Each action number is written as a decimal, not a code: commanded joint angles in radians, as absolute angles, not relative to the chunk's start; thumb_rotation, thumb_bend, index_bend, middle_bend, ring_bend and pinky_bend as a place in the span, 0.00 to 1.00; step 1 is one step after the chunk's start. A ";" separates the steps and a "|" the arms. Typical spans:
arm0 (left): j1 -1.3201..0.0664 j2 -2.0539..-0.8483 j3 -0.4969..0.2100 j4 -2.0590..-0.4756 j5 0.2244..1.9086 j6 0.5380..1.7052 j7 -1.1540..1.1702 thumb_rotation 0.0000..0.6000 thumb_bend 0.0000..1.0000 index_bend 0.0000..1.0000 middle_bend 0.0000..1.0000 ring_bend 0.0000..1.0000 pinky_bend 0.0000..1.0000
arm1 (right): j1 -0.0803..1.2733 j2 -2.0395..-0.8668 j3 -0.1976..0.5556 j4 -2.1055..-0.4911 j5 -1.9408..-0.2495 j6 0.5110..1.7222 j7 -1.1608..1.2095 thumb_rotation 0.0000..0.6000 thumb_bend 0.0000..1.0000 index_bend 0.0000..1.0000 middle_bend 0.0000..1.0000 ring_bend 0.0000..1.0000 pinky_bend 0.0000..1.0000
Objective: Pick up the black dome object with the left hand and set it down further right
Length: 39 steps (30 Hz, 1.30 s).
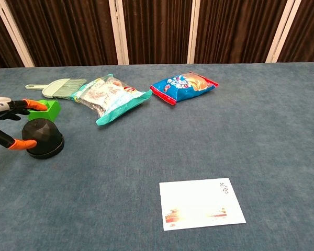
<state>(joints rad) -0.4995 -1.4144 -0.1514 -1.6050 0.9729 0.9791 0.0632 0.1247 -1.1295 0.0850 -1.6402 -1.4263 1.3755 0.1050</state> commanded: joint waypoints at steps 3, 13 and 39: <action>-0.501 -1.420 -0.149 -1.609 0.992 0.983 0.062 1.00 0.41 0.12 0.03 0.00 0.00 | 0.123 -1.128 0.084 -1.645 -1.430 1.380 0.107 1.00 0.22 0.10 0.07 0.12 0.04; -0.512 -1.458 -0.145 -1.578 0.947 0.978 0.105 1.00 0.47 0.13 0.17 0.00 0.00 | 0.124 -1.123 0.085 -1.647 -1.432 1.380 0.115 1.00 0.22 0.10 0.07 0.12 0.04; -0.486 -1.380 -0.206 -1.749 1.008 1.106 0.107 1.00 0.63 0.22 0.40 0.00 0.00 | 0.129 -1.126 0.080 -1.649 -1.435 1.371 0.114 1.00 0.22 0.10 0.07 0.12 0.04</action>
<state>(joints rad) -0.4927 -1.4121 -0.1907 -1.7031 0.9878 1.0833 0.1136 0.1300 -1.1256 0.0806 -1.6472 -1.4329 1.3690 0.1145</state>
